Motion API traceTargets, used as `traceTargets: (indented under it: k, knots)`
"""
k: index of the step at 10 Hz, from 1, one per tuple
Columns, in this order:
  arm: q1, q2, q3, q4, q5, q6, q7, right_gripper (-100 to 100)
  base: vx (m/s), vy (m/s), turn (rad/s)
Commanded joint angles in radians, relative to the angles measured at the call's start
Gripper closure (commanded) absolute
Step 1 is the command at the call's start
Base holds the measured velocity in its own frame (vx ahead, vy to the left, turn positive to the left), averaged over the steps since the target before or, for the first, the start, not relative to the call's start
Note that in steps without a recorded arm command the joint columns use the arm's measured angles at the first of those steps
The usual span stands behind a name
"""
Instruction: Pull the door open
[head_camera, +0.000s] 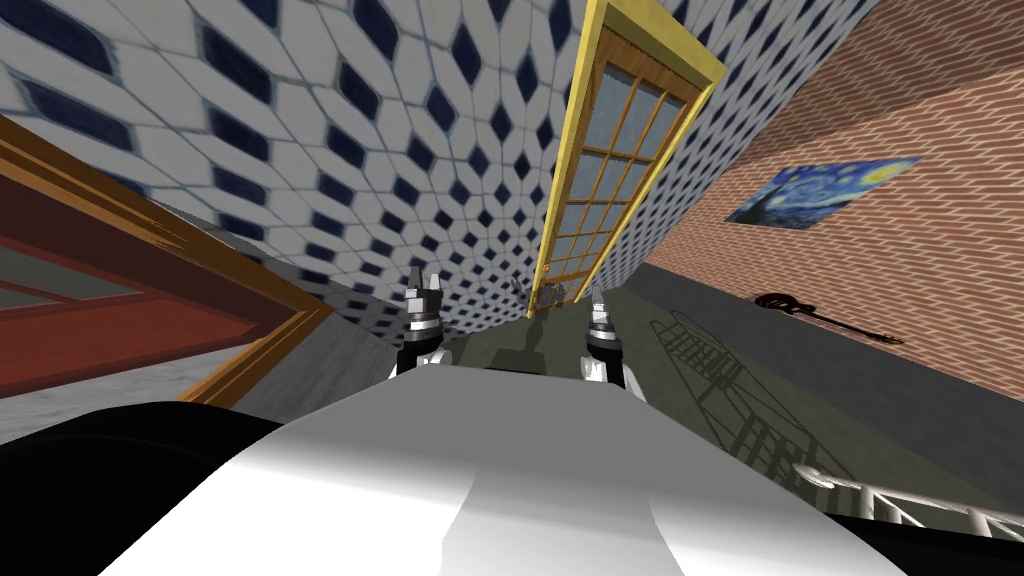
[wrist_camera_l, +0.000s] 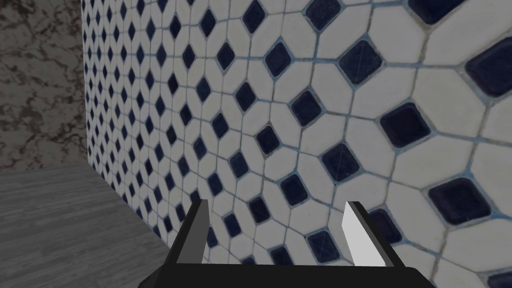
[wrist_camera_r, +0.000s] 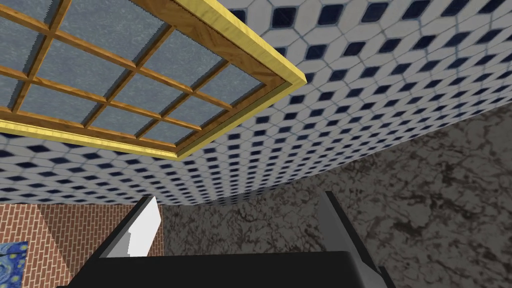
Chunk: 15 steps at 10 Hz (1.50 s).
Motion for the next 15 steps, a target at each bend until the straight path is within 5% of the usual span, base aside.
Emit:
traceTargets:
  k: [1,15]
  knots:
    - [-0.015,-0.001,0.001,0.048,0.010,-0.014,0.030,-100,0.087,-0.038,0.058]
    - [-0.136,-0.037,-0.014,0.417,0.079,-0.102,0.251,-100,0.086,-0.045,0.054]
